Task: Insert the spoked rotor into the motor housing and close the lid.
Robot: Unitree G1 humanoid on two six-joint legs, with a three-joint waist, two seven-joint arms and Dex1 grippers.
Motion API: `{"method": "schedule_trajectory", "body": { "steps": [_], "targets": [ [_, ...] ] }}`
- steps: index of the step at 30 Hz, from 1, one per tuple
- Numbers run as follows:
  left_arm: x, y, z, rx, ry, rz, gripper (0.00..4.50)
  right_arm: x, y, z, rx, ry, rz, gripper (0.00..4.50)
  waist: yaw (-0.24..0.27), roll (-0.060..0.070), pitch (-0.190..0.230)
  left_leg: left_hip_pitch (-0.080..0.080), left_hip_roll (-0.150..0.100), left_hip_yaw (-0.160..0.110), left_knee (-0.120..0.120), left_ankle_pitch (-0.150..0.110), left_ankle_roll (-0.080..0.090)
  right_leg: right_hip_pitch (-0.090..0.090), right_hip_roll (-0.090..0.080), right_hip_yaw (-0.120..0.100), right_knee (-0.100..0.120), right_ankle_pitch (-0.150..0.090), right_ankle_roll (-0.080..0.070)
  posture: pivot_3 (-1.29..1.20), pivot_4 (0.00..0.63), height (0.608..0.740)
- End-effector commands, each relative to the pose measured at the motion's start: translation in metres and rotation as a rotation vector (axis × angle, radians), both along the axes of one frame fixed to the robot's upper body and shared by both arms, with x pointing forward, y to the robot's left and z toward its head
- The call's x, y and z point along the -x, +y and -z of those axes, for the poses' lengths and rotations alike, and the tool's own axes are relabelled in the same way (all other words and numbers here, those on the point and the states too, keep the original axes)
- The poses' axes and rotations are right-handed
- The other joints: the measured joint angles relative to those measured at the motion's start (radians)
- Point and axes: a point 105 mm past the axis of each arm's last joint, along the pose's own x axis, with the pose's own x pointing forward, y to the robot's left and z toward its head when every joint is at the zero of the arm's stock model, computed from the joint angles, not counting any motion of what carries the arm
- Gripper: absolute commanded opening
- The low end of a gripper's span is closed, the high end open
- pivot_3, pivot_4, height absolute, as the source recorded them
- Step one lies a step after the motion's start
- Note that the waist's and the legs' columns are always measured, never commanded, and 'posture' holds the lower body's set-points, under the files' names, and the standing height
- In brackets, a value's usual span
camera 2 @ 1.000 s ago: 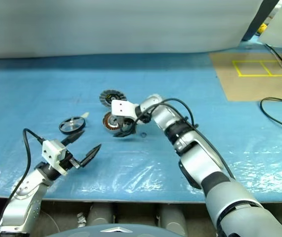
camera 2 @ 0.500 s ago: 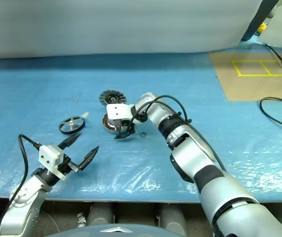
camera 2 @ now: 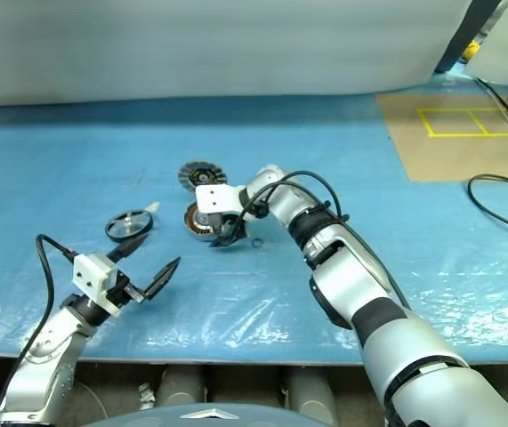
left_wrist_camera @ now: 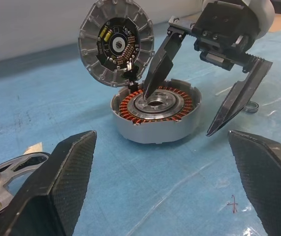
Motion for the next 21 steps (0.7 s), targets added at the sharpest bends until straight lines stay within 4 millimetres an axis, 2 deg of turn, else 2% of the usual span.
{"method": "schedule_trajectory", "body": {
  "steps": [1,9,17,21],
  "targets": [
    [-0.001,-0.001,-0.005,-0.008,-0.03,0.016,4.5,0.0,0.005,-0.014,-0.034,-0.035,-0.019,4.47,0.0,0.0,0.0,0.0,0.0,0.0,0.0,0.0,0.0,0.0,0.0,0.0,0.0,0.0,0.0,0.0,0.15,0.74],
    [-0.003,-0.007,-0.009,-0.006,-0.038,0.032,4.5,0.003,0.004,-0.011,-0.034,-0.026,-0.021,4.47,0.0,0.0,0.0,0.0,0.002,0.001,0.001,0.0,0.0,-0.001,0.001,0.0,0.001,0.001,-0.001,0.0,0.15,0.74],
    [-0.004,-0.007,-0.015,-0.009,-0.042,0.024,4.5,0.003,0.002,0.001,0.005,-0.01,-0.005,4.47,0.0,0.0,0.0,0.0,0.002,0.001,0.002,0.0,0.0,-0.001,0.002,0.0,0.002,0.001,-0.001,0.0,0.15,0.74],
    [-0.004,-0.007,-0.013,-0.009,-0.038,0.02,4.5,0.0,0.006,0.007,0.031,-0.043,0.008,3.55,-0.001,0.0,0.0,0.0,0.002,0.002,0.003,0.0,0.0,-0.001,0.002,0.001,0.004,0.001,-0.001,0.0,0.15,0.74]
  ]
}}
